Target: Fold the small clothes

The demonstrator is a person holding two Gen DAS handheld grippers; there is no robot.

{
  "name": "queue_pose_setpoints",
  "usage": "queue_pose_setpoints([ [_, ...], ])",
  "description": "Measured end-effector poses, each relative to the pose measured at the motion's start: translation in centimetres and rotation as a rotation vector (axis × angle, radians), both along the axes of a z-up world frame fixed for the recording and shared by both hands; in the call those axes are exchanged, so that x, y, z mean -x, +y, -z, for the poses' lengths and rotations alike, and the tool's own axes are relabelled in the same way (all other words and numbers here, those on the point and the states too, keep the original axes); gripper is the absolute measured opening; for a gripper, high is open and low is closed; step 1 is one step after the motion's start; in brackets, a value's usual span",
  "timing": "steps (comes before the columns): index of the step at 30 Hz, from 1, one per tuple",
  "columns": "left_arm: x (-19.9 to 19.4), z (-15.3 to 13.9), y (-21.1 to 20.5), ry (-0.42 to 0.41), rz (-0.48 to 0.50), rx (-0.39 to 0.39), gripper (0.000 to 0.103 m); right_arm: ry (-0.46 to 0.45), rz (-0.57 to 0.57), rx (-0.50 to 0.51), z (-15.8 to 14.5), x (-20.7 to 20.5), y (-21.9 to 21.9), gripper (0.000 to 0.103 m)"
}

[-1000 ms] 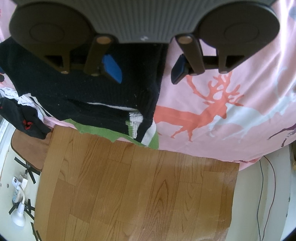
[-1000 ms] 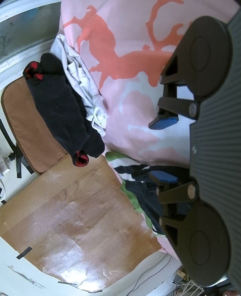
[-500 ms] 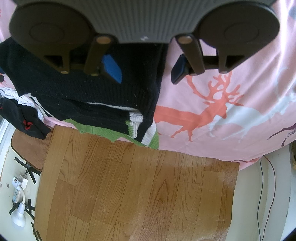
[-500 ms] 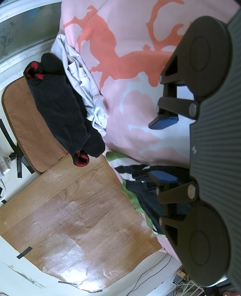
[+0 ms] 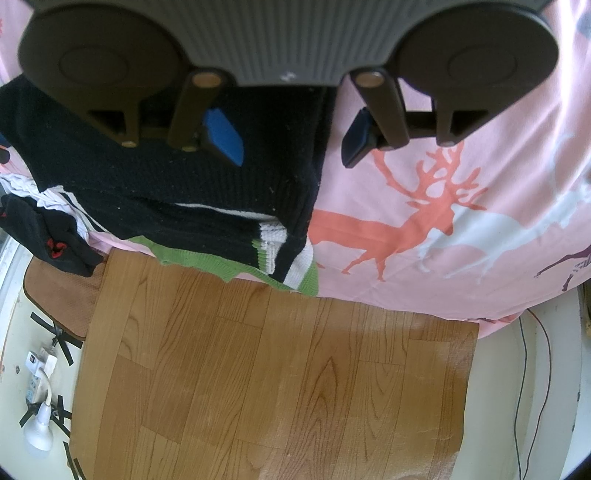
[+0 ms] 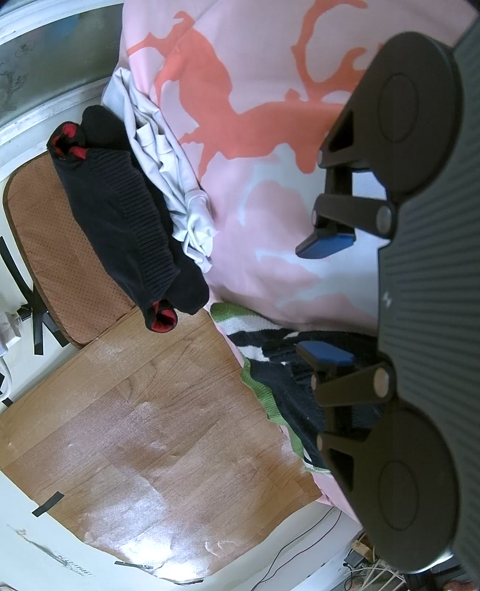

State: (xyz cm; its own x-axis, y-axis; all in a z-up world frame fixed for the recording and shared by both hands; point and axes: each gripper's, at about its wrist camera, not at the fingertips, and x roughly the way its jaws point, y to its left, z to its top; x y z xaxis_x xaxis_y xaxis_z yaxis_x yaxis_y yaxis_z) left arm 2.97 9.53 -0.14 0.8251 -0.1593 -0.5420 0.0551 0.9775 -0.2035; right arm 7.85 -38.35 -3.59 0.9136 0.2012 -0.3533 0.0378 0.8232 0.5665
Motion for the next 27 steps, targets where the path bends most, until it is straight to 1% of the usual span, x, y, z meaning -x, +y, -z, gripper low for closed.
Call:
queue_pose_setpoints([
  [5,-0.3,-0.1,0.0,0.016,-0.001,-0.005,0.061,0.002,-0.002,0.002,-0.1,-0.1,0.0,0.053],
  [7,-0.1,-0.2,0.3,0.003,0.007,0.013,0.061,0.005,0.006,0.006,-0.2,-0.1,-0.1,0.052],
  [9,0.1,-0.4,0.6,-0.007,0.009,0.030,0.061,-0.026,0.010,0.016,-0.7,0.4,-0.1,0.052],
  [10,0.2,-0.5,1.0,-0.002,0.010,0.046,0.061,-0.041,-0.012,0.031,-1.3,0.7,-0.1,0.052],
  [12,0.3,-1.6,1.8,0.004,0.032,0.114,0.061,-0.079,-0.082,0.089,-3.2,0.9,0.3,0.052],
  [13,0.2,-2.8,2.1,-0.018,0.050,0.136,0.061,-0.089,-0.129,0.132,-4.3,0.5,0.8,0.052],
  [14,-0.1,-4.0,2.1,-0.046,0.059,0.125,0.061,-0.091,-0.168,0.171,-5.4,-0.2,1.2,0.052],
  [15,-0.7,-5.4,1.8,-0.075,0.067,0.094,0.061,-0.090,-0.202,0.201,-6.4,-1.3,1.6,0.052],
  [17,-3.0,-7.9,0.7,-0.126,0.095,0.008,0.061,-0.073,-0.252,0.223,-8.1,-4.7,2.4,0.051],
  [19,-6.4,-9.2,-0.8,-0.152,0.123,-0.087,0.061,-0.055,-0.292,0.227,-9.1,-8.7,3.3,0.051],
  [20,-8.4,-9.4,-1.5,-0.148,0.128,-0.130,0.061,-0.042,-0.318,0.228,-9.5,-11.0,3.8,0.051],
  [22,-13.3,-8.8,-2.7,-0.092,0.131,-0.190,0.061,-0.014,-0.341,0.234,-9.9,-15.7,4.9,0.052],
  [24,-17.4,-7.7,-3.8,-0.027,0.135,-0.242,0.063,0.041,-0.383,0.218,-9.7,-20.7,6.2,0.052],
  [25,-19.4,-6.8,-4.1,0.004,0.119,-0.272,0.068,0.075,-0.403,0.206,-9.3,-23.2,6.9,0.052],
  [26,-21.2,-5.8,-4.1,0.042,0.098,-0.280,0.073,0.105,-0.414,0.206,-8.8,-25.5,7.6,0.054],
  [27,-22.7,-5.0,-3.7,0.078,0.088,-0.262,0.074,0.128,-0.427,0.211,-8.2,-27.3,8.3,0.056],
])
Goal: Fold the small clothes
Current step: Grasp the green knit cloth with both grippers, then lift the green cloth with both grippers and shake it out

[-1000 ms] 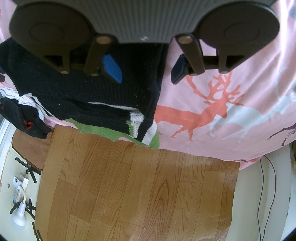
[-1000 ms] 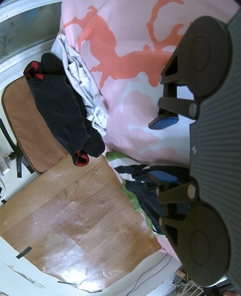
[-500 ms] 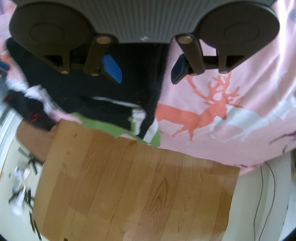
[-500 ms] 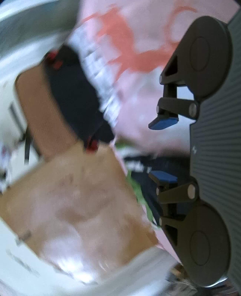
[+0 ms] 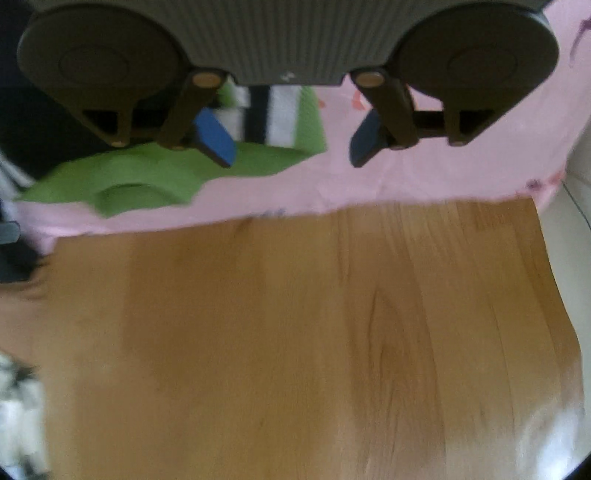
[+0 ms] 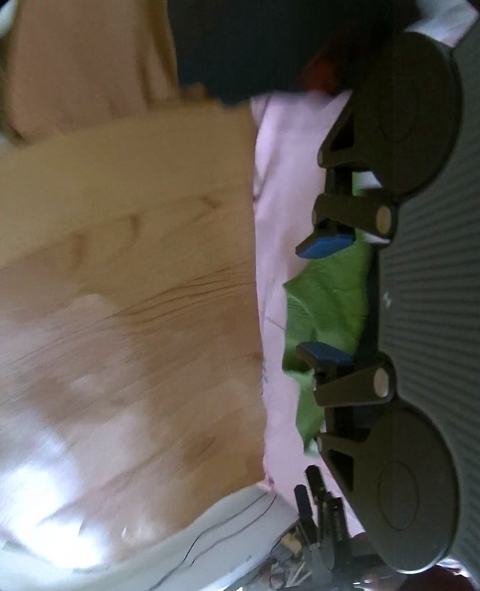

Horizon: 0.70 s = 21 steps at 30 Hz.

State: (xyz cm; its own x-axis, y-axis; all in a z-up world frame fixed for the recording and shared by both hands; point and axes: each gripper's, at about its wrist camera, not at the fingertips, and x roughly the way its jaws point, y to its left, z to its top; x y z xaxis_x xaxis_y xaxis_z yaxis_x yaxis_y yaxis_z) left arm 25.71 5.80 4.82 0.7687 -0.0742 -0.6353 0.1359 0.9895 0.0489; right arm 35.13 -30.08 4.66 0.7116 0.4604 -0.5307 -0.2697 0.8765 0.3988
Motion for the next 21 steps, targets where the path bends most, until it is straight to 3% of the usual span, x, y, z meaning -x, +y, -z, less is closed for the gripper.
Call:
queue_pose_setpoints([
  [4,-5.0,3.1,2.0,0.132,-0.059,0.150,0.079,0.125,-0.047,-0.014,3.3,-6.4,1.7,0.060],
  [5,-5.8,3.8,2.3,0.156,-0.064,0.195,0.072,0.160,-0.063,-0.020,4.0,-7.3,2.0,0.060],
  [6,-6.3,4.2,2.4,0.163,-0.063,0.226,0.072,0.197,-0.079,-0.021,5.0,-8.0,2.2,0.061],
  [7,-6.4,4.4,2.1,0.143,-0.043,0.231,0.041,0.190,-0.095,-0.029,5.4,-8.0,2.3,0.059],
  [8,-6.6,4.5,1.9,0.156,-0.007,0.247,0.017,0.170,-0.117,-0.031,5.4,-7.6,2.3,0.037],
  [9,-6.5,4.4,1.6,0.154,0.009,0.255,0.014,0.184,-0.135,-0.029,5.3,-7.2,2.3,0.013],
  [10,-6.3,4.0,1.4,0.135,0.014,0.236,0.010,0.175,-0.133,-0.038,4.8,-6.6,2.1,0.013],
  [16,-1.9,-0.2,1.7,0.006,0.088,0.291,0.009,0.013,-0.188,-0.034,-2.0,1.6,1.1,0.012],
  [21,7.4,-3.1,1.8,-0.127,0.158,0.320,0.009,-0.115,-0.280,0.029,-6.5,13.3,1.6,0.012],
])
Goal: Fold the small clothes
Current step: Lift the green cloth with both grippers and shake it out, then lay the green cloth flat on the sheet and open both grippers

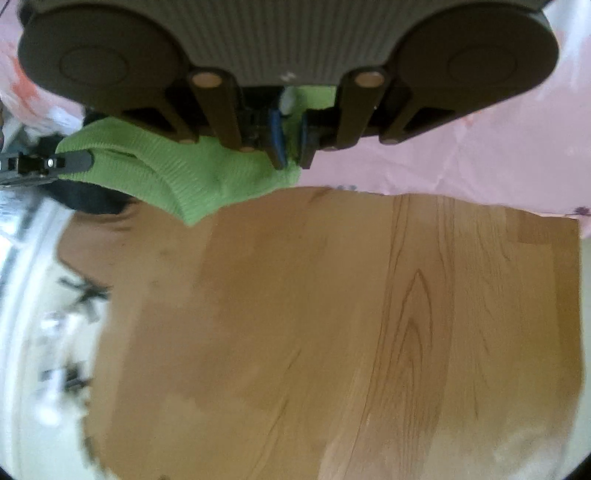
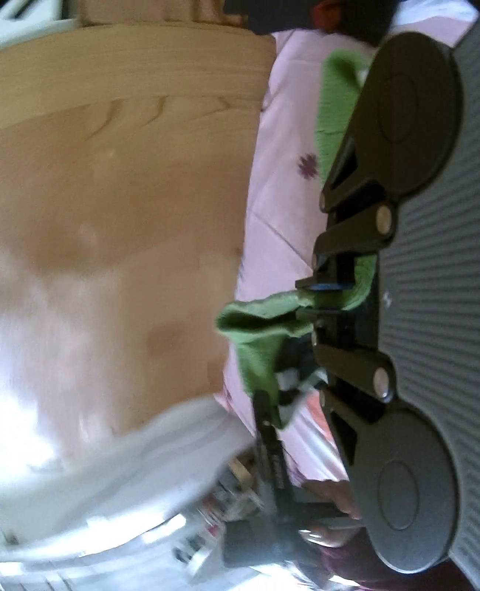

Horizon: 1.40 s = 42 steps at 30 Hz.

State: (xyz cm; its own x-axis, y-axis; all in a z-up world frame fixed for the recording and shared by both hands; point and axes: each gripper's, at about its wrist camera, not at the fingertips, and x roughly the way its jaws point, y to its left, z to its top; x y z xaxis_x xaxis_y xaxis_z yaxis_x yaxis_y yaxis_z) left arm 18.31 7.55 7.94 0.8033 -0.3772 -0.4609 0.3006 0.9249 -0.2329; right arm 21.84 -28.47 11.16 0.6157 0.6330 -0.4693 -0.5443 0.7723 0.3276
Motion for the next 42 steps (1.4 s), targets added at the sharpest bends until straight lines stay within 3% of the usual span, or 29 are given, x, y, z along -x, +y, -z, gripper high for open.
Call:
queue_pose_setpoints([
  [4,8.4,0.7,2.2,-0.057,-0.016,0.043,0.009,-0.030,-0.025,0.021,1.6,8.4,0.1,0.012],
  [6,11.3,2.4,3.3,-0.032,-0.036,0.080,0.010,-0.038,-0.014,0.047,4.3,11.7,0.4,0.012],
  [9,13.9,5.3,4.1,0.048,-0.050,0.091,0.017,0.039,0.024,0.058,9.5,14.7,1.2,0.011],
  [11,15.6,6.4,4.7,0.094,-0.085,0.095,0.036,0.047,0.041,0.057,11.6,15.3,1.4,0.013],
  [15,16.3,6.0,7.0,0.123,-0.162,0.209,0.049,0.031,0.034,-0.005,9.6,16.3,-0.4,0.020],
  [17,15.7,5.4,8.1,0.121,-0.186,0.283,0.066,-0.011,0.059,-0.046,8.1,16.5,-1.4,0.026],
  [19,15.2,5.4,9.0,0.134,-0.182,0.351,0.073,-0.071,0.120,-0.057,6.3,17.0,-3.1,0.032],
  [21,14.5,5.6,8.8,0.164,-0.173,0.387,0.076,-0.120,0.241,-0.116,5.4,17.3,-5.5,0.049],
  [23,13.8,6.2,8.2,0.189,-0.160,0.389,0.076,-0.125,0.371,-0.139,5.7,17.1,-7.2,0.059],
  [27,12.5,7.2,6.5,0.242,-0.127,0.378,0.071,-0.048,0.481,-0.028,7.6,15.3,-8.8,0.061],
  [28,12.2,7.3,6.0,0.249,-0.127,0.368,0.056,-0.014,0.464,-0.031,8.3,14.8,-8.5,0.058],
  [29,12.0,7.2,5.7,0.255,-0.125,0.356,0.029,0.022,0.434,-0.048,8.9,14.4,-8.4,0.028],
  [30,11.9,7.0,5.6,0.264,-0.123,0.348,0.016,0.050,0.421,-0.062,9.1,14.3,-8.3,0.010],
  [31,11.9,6.6,5.7,0.268,-0.123,0.352,0.013,0.047,0.429,-0.079,8.8,14.7,-8.1,0.010],
  [34,12.8,4.5,7.0,0.234,-0.125,0.368,0.011,-0.063,0.410,-0.104,5.5,17.6,-7.9,0.010],
  [36,13.3,3.6,7.3,0.231,-0.126,0.332,0.010,-0.087,0.397,-0.092,4.5,19.1,-8.0,0.010],
  [38,13.4,3.8,6.6,0.246,-0.154,0.231,0.010,-0.047,0.417,-0.039,5.9,19.4,-7.9,0.010],
  [40,12.9,5.6,5.5,0.296,-0.182,0.124,0.011,0.057,0.436,-0.003,9.6,18.2,-7.3,0.013],
  [41,12.7,6.6,5.0,0.327,-0.195,0.081,0.018,0.097,0.444,0.031,11.3,17.7,-7.0,0.014],
  [42,12.8,7.2,4.8,0.325,-0.204,0.065,0.022,0.059,0.448,0.011,11.6,18.2,-7.0,0.017],
])
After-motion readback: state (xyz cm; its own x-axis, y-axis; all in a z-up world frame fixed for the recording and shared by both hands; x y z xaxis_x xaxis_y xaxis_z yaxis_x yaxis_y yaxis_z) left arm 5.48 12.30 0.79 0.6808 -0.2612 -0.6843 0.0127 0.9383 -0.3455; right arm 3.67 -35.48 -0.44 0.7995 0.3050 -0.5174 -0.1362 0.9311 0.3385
